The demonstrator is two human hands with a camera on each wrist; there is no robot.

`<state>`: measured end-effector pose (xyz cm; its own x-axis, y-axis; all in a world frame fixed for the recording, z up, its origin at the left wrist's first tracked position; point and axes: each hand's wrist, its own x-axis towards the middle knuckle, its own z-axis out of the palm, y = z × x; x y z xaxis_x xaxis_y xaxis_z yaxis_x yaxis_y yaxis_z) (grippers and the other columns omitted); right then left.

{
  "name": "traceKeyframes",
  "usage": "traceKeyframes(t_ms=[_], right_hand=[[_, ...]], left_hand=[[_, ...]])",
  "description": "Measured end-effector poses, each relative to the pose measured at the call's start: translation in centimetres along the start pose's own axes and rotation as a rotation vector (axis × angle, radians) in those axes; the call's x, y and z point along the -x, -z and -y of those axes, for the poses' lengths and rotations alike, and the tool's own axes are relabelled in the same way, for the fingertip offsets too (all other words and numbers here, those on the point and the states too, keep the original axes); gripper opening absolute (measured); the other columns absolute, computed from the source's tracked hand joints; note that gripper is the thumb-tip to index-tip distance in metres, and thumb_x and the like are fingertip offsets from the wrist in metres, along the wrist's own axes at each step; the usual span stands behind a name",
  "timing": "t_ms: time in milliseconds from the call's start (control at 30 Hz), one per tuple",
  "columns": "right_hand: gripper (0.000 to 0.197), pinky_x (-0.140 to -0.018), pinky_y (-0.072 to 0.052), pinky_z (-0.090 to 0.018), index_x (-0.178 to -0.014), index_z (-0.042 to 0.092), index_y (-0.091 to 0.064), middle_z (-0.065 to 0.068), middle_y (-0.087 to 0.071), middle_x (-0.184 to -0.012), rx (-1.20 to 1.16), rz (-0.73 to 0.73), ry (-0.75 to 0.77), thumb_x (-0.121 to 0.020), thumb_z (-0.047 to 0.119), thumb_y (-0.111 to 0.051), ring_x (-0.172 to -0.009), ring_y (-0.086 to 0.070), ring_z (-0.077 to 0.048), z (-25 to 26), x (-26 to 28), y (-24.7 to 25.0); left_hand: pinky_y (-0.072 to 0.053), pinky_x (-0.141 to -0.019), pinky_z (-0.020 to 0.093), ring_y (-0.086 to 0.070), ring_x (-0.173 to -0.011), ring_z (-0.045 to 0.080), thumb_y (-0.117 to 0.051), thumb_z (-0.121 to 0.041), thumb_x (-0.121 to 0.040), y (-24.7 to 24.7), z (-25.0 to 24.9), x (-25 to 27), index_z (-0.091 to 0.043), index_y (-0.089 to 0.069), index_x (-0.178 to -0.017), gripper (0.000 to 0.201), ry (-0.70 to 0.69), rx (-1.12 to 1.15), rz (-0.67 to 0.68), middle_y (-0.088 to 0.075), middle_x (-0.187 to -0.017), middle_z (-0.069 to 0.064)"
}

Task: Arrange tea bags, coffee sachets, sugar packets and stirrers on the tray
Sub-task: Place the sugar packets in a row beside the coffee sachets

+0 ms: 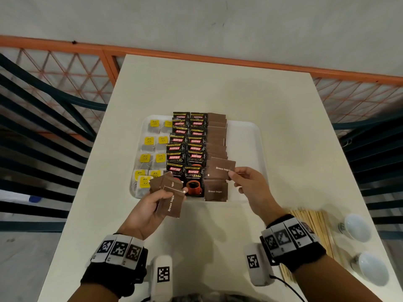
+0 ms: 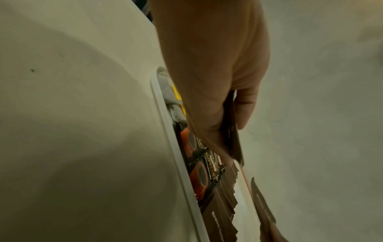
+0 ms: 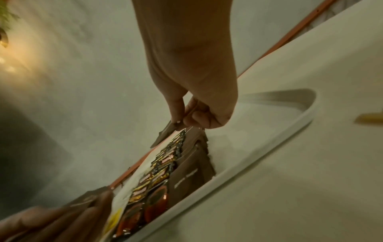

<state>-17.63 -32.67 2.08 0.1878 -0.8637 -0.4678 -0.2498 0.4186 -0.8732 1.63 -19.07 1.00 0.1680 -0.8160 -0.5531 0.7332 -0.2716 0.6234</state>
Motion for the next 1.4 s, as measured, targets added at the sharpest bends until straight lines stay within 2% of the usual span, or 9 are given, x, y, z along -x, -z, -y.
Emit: traceKeyframes(t_ms=[167,333,533,700,767,933,1067,1200,1400], right_hand=[[0.011,-0.056,-0.038,-0.019,-0.078,0.017,-0.06,-0.003,-0.065,-0.077,0.151,-0.029,-0.016,-0.081,0.012,-0.069,-0.062,-0.05,-0.01,-1.3,-0.6,0.1],[0.01,-0.076,-0.048,-0.027,-0.08,0.018,-0.06,0.0,-0.066,-0.083,0.27,-0.059,0.022,-0.081,0.017,-0.07,-0.079,-0.059,-0.014,-2.4,-0.8,-0.9],[0.016,-0.056,-0.034,-0.017,-0.087,0.015,-0.056,0.005,-0.054,-0.067,0.359,-0.125,0.064,-0.081,0.02,-0.069,-0.064,-0.049,-0.006,-2.7,-0.9,-1.3],[0.017,-0.048,-0.037,-0.01,-0.094,0.017,-0.047,0.004,-0.052,-0.069,0.434,-0.141,0.15,-0.087,0.025,-0.062,-0.061,-0.049,-0.006,-2.0,0.0,-1.6],[0.013,-0.055,-0.04,-0.01,-0.092,0.018,-0.051,0.004,-0.055,-0.071,0.444,-0.062,0.233,-0.089,0.029,-0.058,-0.065,-0.051,-0.009,-1.3,1.0,-2.1],[0.013,-0.066,-0.043,-0.018,-0.093,0.018,-0.059,0.003,-0.064,-0.085,0.398,0.4,0.214,-0.087,0.03,-0.061,-0.076,-0.057,-0.009,-0.5,2.9,-4.0],[0.013,-0.062,-0.048,-0.018,-0.098,0.013,-0.059,-0.005,-0.067,-0.093,0.319,0.405,0.149,-0.088,0.021,-0.061,-0.075,-0.059,-0.011,-0.4,2.7,-4.2],[0.017,-0.076,-0.055,-0.024,-0.106,0.014,-0.059,-0.008,-0.064,-0.106,0.243,0.331,0.098,-0.089,0.018,-0.058,-0.096,-0.061,-0.02,-0.3,2.4,-3.9],[0.035,-0.084,-0.055,-0.037,-0.111,0.022,-0.055,-0.006,-0.067,-0.107,0.009,0.415,0.033,-0.082,0.007,-0.066,-0.099,-0.064,-0.022,-0.4,2.3,-3.5]], left_hand=[[-0.057,-0.072,0.031,-0.071,-0.083,0.023,-0.042,0.0,-0.087,0.5,0.0,-0.3,-0.006,-0.047,-0.133,0.047,0.024,-0.016,-0.016,-0.072,-0.097,0.017],[-0.057,-0.056,0.027,-0.069,-0.071,0.013,-0.045,-0.002,-0.088,0.5,0.3,-0.6,-0.012,-0.056,-0.124,0.039,0.047,-0.008,-0.053,-0.072,-0.088,0.007],[-0.057,-0.057,0.027,-0.07,-0.073,0.011,-0.046,0.001,-0.089,0.2,0.8,-0.5,-0.017,-0.057,-0.119,0.037,0.021,-0.02,-0.048,-0.074,-0.088,0.001],[-0.057,-0.061,0.033,-0.07,-0.085,0.016,-0.048,0.004,-0.088,-0.8,1.0,-0.4,-0.017,-0.057,-0.12,0.04,-0.001,-0.082,-0.008,-0.073,-0.096,0.004],[-0.057,-0.062,0.034,-0.069,-0.087,0.017,-0.05,0.004,-0.086,-1.2,1.0,-0.5,-0.014,-0.054,-0.125,0.043,-0.01,-0.102,-0.008,-0.071,-0.102,0.007],[-0.057,-0.064,0.036,-0.067,-0.091,0.025,-0.054,0.001,-0.084,-2.4,0.8,-0.9,-0.012,-0.059,-0.116,0.035,-0.062,-0.145,0.015,-0.07,-0.102,0.011],[-0.057,-0.066,0.032,-0.068,-0.091,0.023,-0.049,-0.002,-0.089,-2.6,0.7,-1.0,-0.012,-0.059,-0.116,0.03,-0.089,-0.117,0.007,-0.07,-0.104,0.011],[-0.055,-0.063,0.025,-0.068,-0.087,0.017,-0.05,0.004,-0.087,-2.1,0.9,-1.2,-0.017,-0.06,-0.108,0.031,-0.108,-0.097,-0.027,-0.072,-0.096,0.003],[-0.057,-0.064,0.024,-0.069,-0.084,0.014,-0.048,0.008,-0.087,-2.2,1.5,-1.6,-0.015,-0.059,-0.109,0.033,-0.132,-0.094,-0.061,-0.074,-0.092,0.001]])
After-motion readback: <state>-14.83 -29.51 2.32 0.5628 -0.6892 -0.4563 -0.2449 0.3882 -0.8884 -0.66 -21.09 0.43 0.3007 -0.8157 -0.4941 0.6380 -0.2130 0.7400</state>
